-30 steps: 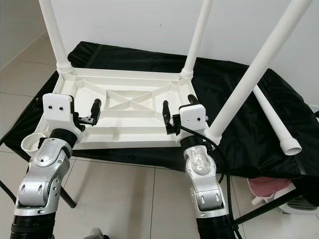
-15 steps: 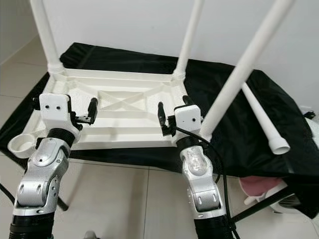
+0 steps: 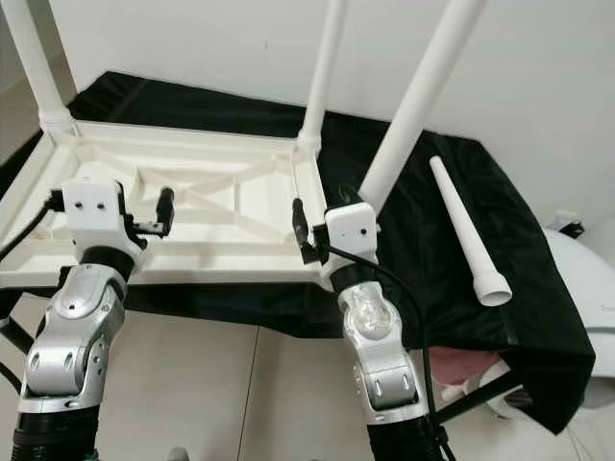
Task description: Building children table
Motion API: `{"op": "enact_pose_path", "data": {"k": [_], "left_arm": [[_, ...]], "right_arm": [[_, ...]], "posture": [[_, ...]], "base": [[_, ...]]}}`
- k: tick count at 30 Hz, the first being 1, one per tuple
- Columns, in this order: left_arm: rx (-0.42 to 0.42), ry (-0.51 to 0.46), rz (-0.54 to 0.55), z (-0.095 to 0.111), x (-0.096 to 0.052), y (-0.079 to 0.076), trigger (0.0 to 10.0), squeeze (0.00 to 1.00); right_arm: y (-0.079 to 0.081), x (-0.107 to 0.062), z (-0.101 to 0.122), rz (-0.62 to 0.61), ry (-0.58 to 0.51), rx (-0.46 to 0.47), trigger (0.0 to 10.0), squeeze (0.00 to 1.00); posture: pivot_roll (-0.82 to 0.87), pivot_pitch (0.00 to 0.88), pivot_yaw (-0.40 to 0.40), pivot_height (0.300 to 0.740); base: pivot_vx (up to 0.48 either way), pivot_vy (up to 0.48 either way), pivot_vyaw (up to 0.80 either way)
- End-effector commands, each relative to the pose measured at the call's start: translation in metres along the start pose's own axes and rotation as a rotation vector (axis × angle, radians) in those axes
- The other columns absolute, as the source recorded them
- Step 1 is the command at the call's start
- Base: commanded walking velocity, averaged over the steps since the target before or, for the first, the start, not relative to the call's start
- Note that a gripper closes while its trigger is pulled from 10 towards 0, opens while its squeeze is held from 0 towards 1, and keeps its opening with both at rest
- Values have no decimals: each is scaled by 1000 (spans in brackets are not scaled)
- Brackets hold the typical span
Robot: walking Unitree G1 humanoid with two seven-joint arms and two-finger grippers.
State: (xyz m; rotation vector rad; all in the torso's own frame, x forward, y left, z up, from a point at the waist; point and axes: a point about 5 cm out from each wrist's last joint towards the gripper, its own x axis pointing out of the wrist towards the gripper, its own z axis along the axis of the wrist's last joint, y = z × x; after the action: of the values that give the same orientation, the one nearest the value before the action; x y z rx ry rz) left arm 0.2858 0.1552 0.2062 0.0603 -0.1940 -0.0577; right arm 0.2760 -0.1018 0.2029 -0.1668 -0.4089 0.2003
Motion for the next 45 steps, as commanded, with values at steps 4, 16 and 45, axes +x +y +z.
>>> {"op": "enact_pose_path", "data": {"k": [4,16,45], "left_arm": [[-13,17,-11,-2,1,-6,10000,0],[-6,19,-2,-2,3,-5,10000,0],[16,22,7,-2,5,-3,10000,0]], "right_arm": [[-12,-4,-8,-43,36,-18,10000,0],[-11,-4,-8,-41,37,-16,10000,0],[-11,-5,-8,-46,37,-15,10000,0]], "posture": [[80,59,-73,740],[79,59,-67,740],[76,60,-66,740]], "base": [[0,0,0],[0,0,0],[0,259,0]]}}
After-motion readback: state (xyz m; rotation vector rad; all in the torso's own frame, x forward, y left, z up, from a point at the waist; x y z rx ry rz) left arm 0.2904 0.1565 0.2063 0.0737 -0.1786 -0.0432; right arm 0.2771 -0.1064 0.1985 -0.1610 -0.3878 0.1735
